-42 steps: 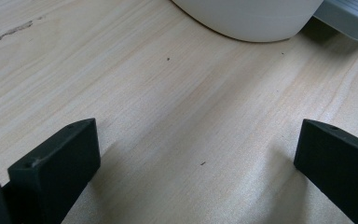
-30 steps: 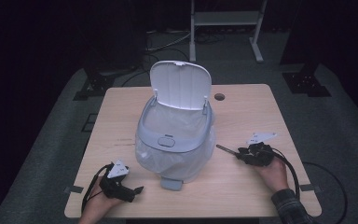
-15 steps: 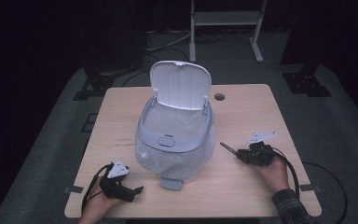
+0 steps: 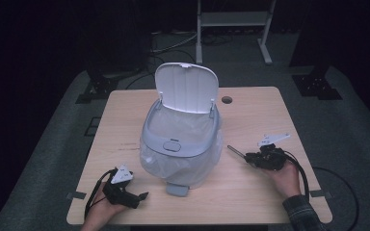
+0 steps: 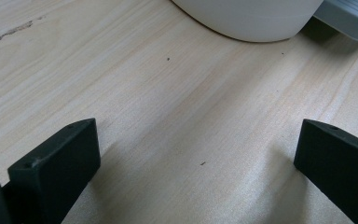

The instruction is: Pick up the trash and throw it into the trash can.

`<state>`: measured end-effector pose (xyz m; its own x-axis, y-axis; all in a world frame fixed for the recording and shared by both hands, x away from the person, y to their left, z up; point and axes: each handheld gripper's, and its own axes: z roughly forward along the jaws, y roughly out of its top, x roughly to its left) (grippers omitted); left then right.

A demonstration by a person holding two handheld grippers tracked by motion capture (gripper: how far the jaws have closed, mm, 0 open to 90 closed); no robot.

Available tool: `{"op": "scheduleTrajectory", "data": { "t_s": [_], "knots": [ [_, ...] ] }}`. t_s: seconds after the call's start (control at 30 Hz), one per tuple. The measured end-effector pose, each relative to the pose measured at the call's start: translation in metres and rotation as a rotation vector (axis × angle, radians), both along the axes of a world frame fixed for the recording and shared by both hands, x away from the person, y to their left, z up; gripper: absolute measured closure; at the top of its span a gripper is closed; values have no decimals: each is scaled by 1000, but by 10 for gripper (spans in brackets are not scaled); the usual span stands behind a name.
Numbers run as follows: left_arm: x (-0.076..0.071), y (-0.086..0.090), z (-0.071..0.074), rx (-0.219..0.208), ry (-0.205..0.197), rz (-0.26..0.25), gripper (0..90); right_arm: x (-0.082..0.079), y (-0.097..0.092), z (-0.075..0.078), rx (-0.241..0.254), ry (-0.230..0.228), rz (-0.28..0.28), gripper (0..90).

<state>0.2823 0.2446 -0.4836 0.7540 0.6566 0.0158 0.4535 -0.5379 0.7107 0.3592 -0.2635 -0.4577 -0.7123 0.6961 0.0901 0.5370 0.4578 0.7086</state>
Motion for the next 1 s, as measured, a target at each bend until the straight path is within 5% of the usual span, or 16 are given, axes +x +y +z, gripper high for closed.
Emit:
{"op": "scheduleTrajectory", "data": {
  "t_s": [1.0],
  "knots": [
    [0, 0, 0, 1, -1, 8, 0, -19, -10, 45, 91, -50, 39, 791]
  ]
}}
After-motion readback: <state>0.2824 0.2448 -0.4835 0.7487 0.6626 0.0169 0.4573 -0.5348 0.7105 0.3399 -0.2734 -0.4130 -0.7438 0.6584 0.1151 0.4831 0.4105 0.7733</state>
